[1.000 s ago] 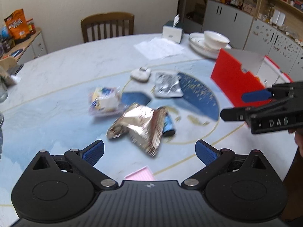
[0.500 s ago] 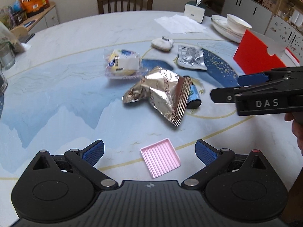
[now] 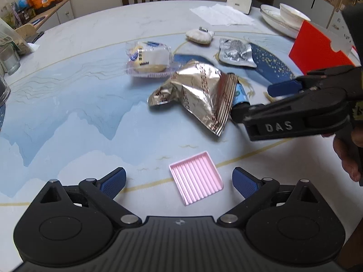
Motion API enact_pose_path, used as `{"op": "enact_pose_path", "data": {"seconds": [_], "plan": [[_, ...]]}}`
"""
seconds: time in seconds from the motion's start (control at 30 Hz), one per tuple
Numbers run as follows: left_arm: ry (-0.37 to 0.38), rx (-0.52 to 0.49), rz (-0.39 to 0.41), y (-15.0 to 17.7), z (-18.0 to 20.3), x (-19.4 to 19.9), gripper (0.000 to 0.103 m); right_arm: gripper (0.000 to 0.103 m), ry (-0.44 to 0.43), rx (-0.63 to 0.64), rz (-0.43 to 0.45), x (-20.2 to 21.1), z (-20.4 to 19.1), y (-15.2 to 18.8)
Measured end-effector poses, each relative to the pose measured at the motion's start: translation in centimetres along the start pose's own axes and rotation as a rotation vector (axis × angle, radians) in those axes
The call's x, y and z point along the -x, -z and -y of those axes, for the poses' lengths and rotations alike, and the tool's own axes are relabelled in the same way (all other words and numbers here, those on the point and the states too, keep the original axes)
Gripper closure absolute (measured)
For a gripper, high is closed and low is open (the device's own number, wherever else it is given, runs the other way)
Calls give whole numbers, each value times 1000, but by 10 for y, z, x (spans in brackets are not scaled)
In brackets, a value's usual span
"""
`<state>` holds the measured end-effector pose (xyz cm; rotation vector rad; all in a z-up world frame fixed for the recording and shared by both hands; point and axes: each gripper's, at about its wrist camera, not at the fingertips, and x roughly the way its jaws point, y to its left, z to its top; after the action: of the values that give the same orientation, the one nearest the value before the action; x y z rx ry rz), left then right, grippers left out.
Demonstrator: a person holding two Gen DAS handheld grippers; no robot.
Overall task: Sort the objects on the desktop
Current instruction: 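Grasp the pink soap dish with the left tool while the right tool grasps the blue dropper bottle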
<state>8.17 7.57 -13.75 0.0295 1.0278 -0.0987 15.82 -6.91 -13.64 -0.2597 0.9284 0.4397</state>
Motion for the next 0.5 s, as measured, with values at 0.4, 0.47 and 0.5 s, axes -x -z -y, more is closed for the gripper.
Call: {"op": "enact_pose_path", "data": {"seconds": [0.4,0.47,0.5], "plan": [[-10,-51,4,1,8,-2,26,36,-27,-47,-4,-16,3,-15],[-9,-56,14,1,8,-1,34,39,-28,-46,0,-17,4,-15],[-8,-56,17,1,7,0,37,40,-29,-46,2,-17,4,-15]]}}
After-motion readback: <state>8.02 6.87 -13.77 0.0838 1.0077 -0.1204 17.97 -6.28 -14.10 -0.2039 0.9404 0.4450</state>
